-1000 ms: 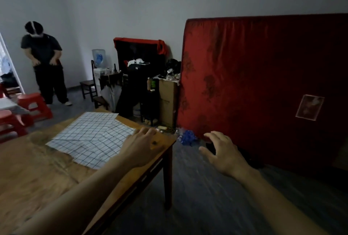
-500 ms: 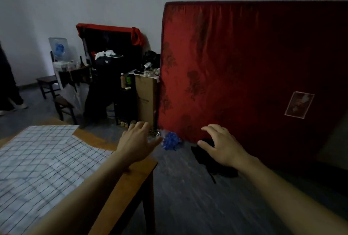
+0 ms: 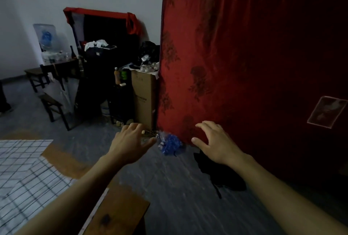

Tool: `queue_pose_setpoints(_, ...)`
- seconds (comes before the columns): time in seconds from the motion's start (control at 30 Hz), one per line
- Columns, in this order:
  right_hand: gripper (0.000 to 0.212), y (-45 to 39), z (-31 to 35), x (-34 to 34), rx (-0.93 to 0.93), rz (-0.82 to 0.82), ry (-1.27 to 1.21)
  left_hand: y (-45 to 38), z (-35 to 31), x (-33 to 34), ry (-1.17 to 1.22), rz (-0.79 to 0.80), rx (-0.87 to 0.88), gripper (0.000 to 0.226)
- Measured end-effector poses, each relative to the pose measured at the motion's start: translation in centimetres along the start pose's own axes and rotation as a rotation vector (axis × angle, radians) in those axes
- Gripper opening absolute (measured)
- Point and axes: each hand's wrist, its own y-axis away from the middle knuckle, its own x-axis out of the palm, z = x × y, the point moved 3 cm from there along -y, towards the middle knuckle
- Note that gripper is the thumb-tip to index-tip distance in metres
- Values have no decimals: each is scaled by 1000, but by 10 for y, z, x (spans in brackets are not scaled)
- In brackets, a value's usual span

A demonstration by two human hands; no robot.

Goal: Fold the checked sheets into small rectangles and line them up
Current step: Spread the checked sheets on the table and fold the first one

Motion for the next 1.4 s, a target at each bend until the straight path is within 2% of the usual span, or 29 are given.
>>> queue_pose_setpoints(0.17,59,-100,-51,12,-72,1,-49,-83,-5,30,-52,-16,-45,65)
queue_pose_setpoints(0.47,59,-288,-111,21,-234,83,-113,-217,11,53,-88,-26,-275,74)
queue_pose_setpoints(0.67,57,-388,-111,43,-296,110,-195,-272,48,68,-120,-18,-364,75)
queue_pose_setpoints(0.9,59,-505,-69,88,-405,158,-135,-348,133,91,-67,-92,-457,71)
queue_pose_setpoints(1.1,60,-615,7,109,-512,194,-60,-403,219,88,24,-149,-553,70)
queue_pose_setpoints(1.2,60,-660,52,134,-590,197,-110,-413,266,80,7,-164,-618,70)
queue_pose_setpoints(1.4,61,-722,140,207,-747,325,-139,-401,353,69,-74,-145,-807,71)
